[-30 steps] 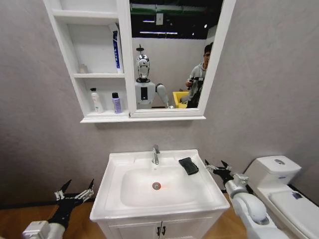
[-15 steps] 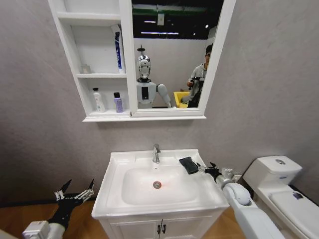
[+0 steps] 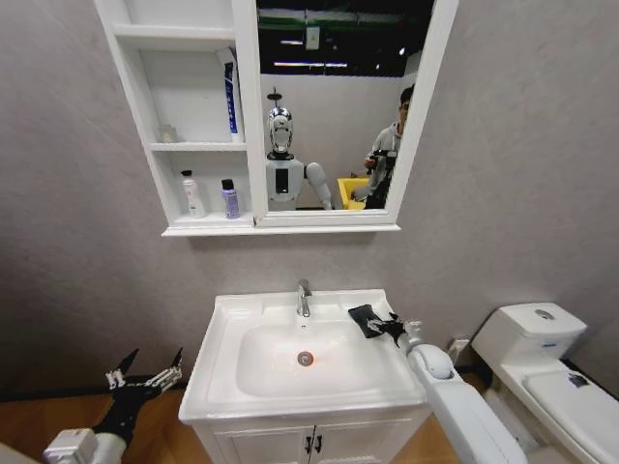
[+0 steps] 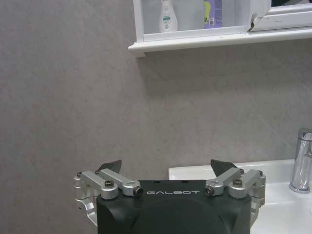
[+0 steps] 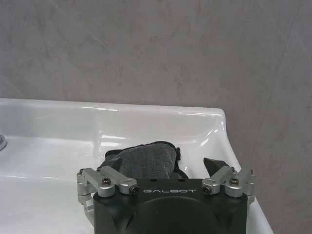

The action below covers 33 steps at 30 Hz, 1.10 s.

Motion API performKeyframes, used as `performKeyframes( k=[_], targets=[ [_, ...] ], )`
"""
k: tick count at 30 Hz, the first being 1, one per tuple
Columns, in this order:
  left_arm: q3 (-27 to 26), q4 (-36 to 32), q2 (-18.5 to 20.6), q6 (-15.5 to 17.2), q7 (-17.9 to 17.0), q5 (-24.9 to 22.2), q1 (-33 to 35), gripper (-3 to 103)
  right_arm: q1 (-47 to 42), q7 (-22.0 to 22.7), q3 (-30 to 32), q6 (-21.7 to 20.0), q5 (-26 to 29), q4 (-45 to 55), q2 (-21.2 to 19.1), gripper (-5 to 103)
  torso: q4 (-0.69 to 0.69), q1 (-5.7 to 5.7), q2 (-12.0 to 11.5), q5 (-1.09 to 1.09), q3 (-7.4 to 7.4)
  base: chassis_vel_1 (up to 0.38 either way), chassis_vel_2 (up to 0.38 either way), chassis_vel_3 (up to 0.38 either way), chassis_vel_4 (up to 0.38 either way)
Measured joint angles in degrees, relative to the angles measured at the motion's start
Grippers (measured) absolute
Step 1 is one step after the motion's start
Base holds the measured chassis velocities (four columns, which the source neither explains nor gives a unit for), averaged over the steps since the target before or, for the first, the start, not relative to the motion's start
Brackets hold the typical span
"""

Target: Move facial cleanser and shampoo from washbasin to cabinet, then wipe washbasin with towel.

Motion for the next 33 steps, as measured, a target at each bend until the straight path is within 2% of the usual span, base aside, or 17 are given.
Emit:
performKeyframes(
  k=[1,3,4,6,9,12,13,16,18,19,22,23,25,29,31,32,33],
  targets=[
    [0.0,0.0,0.0,0.0,0.0,0.0,0.0,100,0.49,-0.12,-0.34,0.04,-0.02,-0.97,0.38,89,0.0,0.0,0.0,0.01,0.0,0.0,0.0,0.0,0.0],
    [0.0,0.0,0.0,0.0,0.0,0.0,0.0,100,0.65,-0.18,-0.54,0.05,-0.02,-1.36,0.59,89,0.0,0.0,0.0,0.01,0.0,0.0,0.0,0.0,0.0],
    [0.0,0.0,0.0,0.0,0.0,0.0,0.0,100,0.88,-0.3,-0.83,0.06,-0.02,-2.06,1.14,79,0.0,0.0,0.0,0.01,0.0,0.0,0.0,0.0,0.0],
    [0.0,0.0,0.0,0.0,0.0,0.0,0.0,100,0.99,-0.36,-0.88,0.07,-0.02,-2.35,1.38,79,0.0,0.0,0.0,0.01,0.0,0.0,0.0,0.0,0.0],
    [0.0,0.0,0.0,0.0,0.0,0.0,0.0,100,1.44,-0.8,-1.02,0.35,-0.52,-3.78,2.29,62,0.01,0.0,0.0,0.01,0.0,0.0,0.0,0.0,0.0],
    [0.0,0.0,0.0,0.0,0.0,0.0,0.0,100,1.44,-0.83,-1.0,0.35,-0.61,-3.87,2.39,57,0.0,0.0,0.0,0.01,-0.01,0.0,0.0,0.0,0.0],
    [0.0,0.0,0.0,0.0,0.0,0.0,0.0,100,1.41,-0.83,-0.89,0.35,-0.61,-3.87,2.38,45,0.0,0.0,0.0,0.01,-0.01,0.0,0.0,0.0,0.0],
    [0.0,0.0,0.0,0.0,0.0,0.0,0.0,100,1.23,-0.83,-0.76,0.21,-0.58,-3.66,2.22,40,0.01,0.0,0.0,0.01,-0.01,0.0,0.0,0.0,0.0],
    [0.0,0.0,0.0,0.0,0.0,0.0,0.0,100,0.78,-0.66,-0.6,-0.1,-0.49,-3.06,1.84,30,0.01,0.0,0.0,0.01,0.0,0.0,0.0,0.0,0.0],
    [0.0,0.0,0.0,0.0,0.0,0.0,0.0,100,0.78,-0.66,-0.6,-0.1,-0.49,-3.06,1.84,30,0.01,0.0,0.0,0.01,0.0,0.0,0.0,0.0,0.0],
    [0.0,0.0,0.0,0.0,0.0,0.0,0.0,100,0.23,-0.37,-0.34,-0.72,-0.04,-1.85,1.05,13,0.0,0.0,0.0,0.02,0.0,0.0,0.0,0.0,0.0],
    [0.0,0.0,0.0,0.0,0.0,0.0,0.0,100,0.23,-0.37,-0.34,-0.72,-0.04,-1.85,1.05,13,0.0,0.0,0.0,0.02,0.0,0.0,0.0,0.0,0.0],
    [0.0,0.0,0.0,0.0,0.0,0.0,0.0,100,-0.12,0.13,-0.13,-1.3,0.75,-0.43,0.47,4,0.0,0.0,0.0,0.02,0.0,0.0,0.0,0.0,0.0],
    [0.0,0.0,0.0,0.0,0.0,0.0,0.0,100,-1.19,1.15,0.36,-2.21,2.05,2.95,-0.42,2,0.01,0.0,0.0,0.01,0.0,0.0,0.0,0.0,0.0],
    [0.0,0.0,0.0,-0.01,0.0,0.0,0.0,100,-3.81,3.03,1.11,-3.79,4.08,9.48,-1.78,2,0.0,0.0,0.0,0.01,0.0,0.0,0.0,0.0,0.0],
    [0.0,0.0,0.0,-0.01,0.0,0.0,0.0,100,-3.81,3.03,1.11,-3.79,4.08,9.48,-1.78,2,0.0,0.0,0.0,0.01,0.0,0.0,0.0,0.0,0.0],
    [0.0,0.0,0.0,-0.01,0.0,0.0,0.0,100,-6.15,4.87,1.6,-5.29,5.8,14.33,-2.45,2,-0.01,0.0,0.01,0.0,0.0,0.0,0.0,0.0,0.0]
  ],
)
